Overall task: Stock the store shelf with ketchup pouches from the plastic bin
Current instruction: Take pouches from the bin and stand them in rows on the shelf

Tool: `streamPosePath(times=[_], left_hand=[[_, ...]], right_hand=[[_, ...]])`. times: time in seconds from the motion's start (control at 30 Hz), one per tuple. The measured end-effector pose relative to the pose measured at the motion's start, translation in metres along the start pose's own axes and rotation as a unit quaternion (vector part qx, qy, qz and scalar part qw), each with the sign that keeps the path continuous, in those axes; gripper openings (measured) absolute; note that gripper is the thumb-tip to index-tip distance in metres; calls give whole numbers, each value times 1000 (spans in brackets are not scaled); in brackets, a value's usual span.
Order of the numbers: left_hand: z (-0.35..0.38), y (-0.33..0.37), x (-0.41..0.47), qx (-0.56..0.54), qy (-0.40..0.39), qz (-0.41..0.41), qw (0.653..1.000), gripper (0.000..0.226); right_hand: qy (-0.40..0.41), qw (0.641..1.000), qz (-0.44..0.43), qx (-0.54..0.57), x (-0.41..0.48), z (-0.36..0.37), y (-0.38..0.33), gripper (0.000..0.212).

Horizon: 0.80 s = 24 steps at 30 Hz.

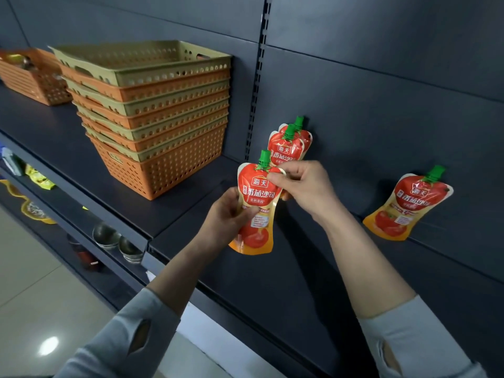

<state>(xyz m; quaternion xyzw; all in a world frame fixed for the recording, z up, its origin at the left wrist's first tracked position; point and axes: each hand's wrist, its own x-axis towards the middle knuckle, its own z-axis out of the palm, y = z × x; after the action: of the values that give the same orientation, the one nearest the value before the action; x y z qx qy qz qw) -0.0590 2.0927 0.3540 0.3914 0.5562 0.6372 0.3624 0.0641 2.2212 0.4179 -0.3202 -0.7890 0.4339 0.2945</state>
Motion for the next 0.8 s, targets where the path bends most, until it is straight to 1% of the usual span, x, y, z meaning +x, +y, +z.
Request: streamPosePath(times=[0.07,0.1,0.17,0.23,0.3,0.43,0.57,0.8], left_hand=[[0,-7,6,10,13,10,1000,36],[0,-11,10,34,31,19,999,39],[-2,-22,17,121,78,33,989,46],[-1,-31,20,218,99,41,970,49],[3,-39,23,277,79,55,956,48],[11,-49,32,353,18,68,933,54],[17,-54,43,388,8,67,919,59],[17,-61,52,399,23,66,914,62]], right_hand=[[30,1000,-2,-3,4,-2,2,12],[49,999,-4,-9,7,-4,3,12],[82,996,-4,-26,14,-7,8,14],[113,993,-3,-45,24,-10,14,16],[141,988,-4,-59,32,-12,20,18],[176,981,-19,-74,41,-9,24,25],[192,976,-46,-92,46,-6,24,21],[184,973,-69,-122,50,-4,24,22]])
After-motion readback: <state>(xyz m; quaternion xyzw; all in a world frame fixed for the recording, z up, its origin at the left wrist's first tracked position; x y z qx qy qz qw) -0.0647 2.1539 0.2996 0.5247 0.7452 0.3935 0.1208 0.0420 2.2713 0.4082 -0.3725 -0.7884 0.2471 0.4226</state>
